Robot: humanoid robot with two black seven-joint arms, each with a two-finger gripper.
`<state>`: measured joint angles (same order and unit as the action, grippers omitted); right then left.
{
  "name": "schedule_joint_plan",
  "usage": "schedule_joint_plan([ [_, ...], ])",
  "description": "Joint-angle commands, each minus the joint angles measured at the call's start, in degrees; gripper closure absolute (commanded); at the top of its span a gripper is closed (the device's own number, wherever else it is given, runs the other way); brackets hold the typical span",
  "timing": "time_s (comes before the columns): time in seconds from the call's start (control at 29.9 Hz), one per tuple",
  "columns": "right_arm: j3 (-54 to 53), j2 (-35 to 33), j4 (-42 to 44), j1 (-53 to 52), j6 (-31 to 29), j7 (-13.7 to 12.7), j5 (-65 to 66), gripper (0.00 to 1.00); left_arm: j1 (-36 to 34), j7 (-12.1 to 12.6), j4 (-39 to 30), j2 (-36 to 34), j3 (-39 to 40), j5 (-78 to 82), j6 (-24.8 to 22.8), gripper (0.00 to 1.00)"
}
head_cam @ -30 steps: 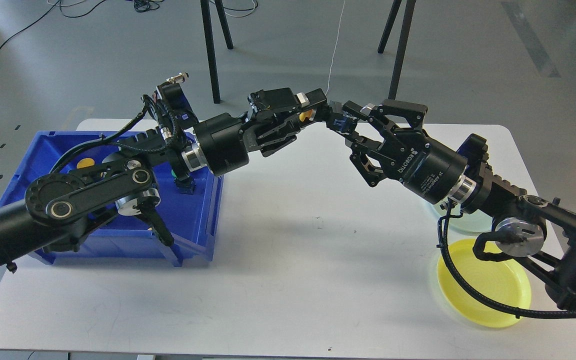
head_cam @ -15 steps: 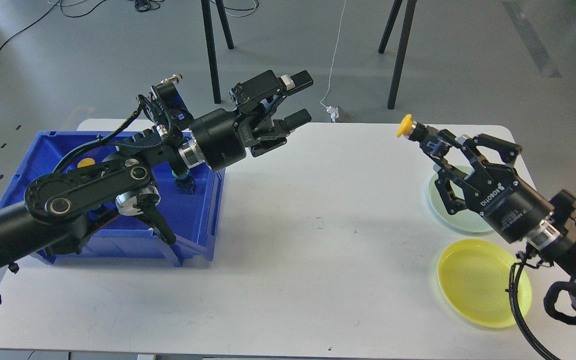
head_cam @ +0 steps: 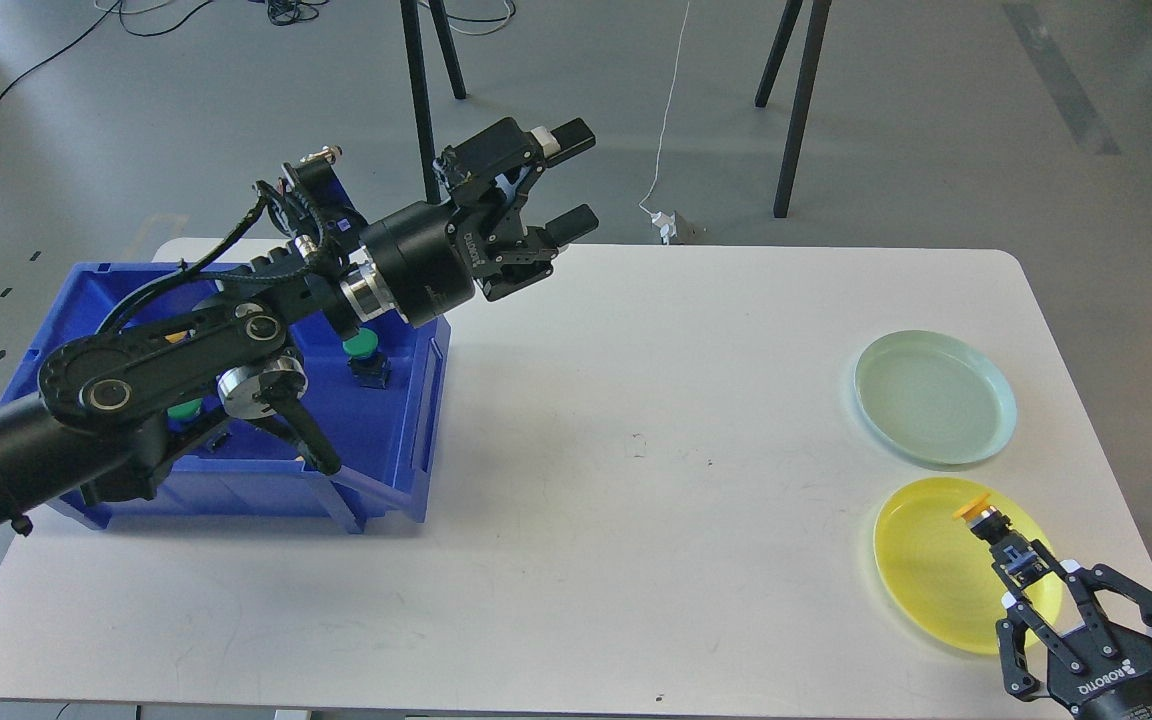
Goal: Pass button and place on color plate
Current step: 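Carry the button with the right gripper and drop it on the yellow plate, then reach the left gripper into the bin and grasp a green-topped button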
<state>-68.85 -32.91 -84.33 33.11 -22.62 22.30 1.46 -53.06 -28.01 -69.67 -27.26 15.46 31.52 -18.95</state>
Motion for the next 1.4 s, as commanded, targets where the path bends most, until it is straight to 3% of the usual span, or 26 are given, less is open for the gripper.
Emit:
schedule_joint_plan([
  [0.0, 1.87, -0.13, 1.53, -1.98, 5.89, -1.82, -6.28, 0.96, 0.06, 0.01, -0.46, -0.33, 0.01, 0.12, -0.57, 0.01],
  [0.07, 2.93, 0.22, 1.88, -3.92, 10.03, -2.96, -7.08, 0.93, 0.15, 0.01, -0.73, -0.68, 0.19, 0.21, -0.3, 0.01],
  [0.2, 4.51, 0.3, 1.71, -4.54, 12.24, -3.58, -7.17, 0.78, 0.33, 0.01, -1.25, -2.96, 0.36, 0.3, 0.58, 0.01],
  [0.27, 4.25, 0.39, 1.71, -4.54, 12.24, -3.41, -7.17, 0.54, 0.06, 0.01, -3.53, -5.24, 0.1, 0.73, 2.85, 0.01],
  [0.37, 3.46, 0.83, 1.71, -4.72, 11.72, -3.14, -7.17, 0.0, -0.46, 0.01, -9.06, -12.0, -0.42, 5.03, 8.82, 0.01],
  [0.53, 3.02, 0.83, 0.74, -5.33, 10.14, -2.97, -7.26, 0.0, -2.04, 0.01, -11.01, -22.37, -2.09, 9.08, 10.16, 0.01],
  [0.73, 1.0, -0.48, -3.65, -12.43, 7.68, -3.41, -6.82, 0.0, -3.54, 0.01, -7.16, -32.93, -7.27, 26.64, 10.07, 0.01],
  [1.0, 2.31, -4.79, -2.69, -39.05, 7.67, -5.16, -6.29, 0.0, -3.37, 0.01, 4.61, -32.86, -16.5, 42.48, 10.16, 0.01],
  [1.17, 13.98, -8.4, 3.01, -53.39, 7.76, -5.08, -7.17, 0.0, -2.66, 0.01, 16.13, -28.56, -21.6, 47.57, 10.34, 0.01],
  [1.37, 16.03, -8.31, 3.64, -52.8, 7.5, -4.81, -7.17, 0.0, -1.43, 0.01, 21.51, -26.62, -23.89, 51.45, 10.25, 0.01],
])
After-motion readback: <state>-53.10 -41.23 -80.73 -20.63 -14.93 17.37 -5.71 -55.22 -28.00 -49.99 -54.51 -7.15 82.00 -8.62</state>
